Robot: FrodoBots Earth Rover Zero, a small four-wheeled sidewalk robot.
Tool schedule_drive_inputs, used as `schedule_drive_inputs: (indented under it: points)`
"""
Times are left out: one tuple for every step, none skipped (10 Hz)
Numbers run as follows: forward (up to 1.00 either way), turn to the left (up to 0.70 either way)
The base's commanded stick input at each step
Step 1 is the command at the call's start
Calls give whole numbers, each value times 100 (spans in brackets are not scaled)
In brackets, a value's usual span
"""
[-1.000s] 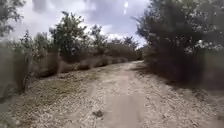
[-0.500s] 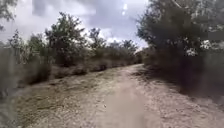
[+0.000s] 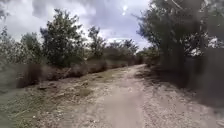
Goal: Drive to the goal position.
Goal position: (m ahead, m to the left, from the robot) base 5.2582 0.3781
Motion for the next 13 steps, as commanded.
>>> schedule_drive_inputs:
  points:
    - [85, 0]
    - [85, 0]
    - [85, 0]
    - [85, 0]
    - [85, 0]
    - [85, 0]
    - [85, 0]
    - [85, 0]
    - [85, 0]
    - [85, 0]
    - [85, 0]
    - [85, 0]
    - [85, 0]
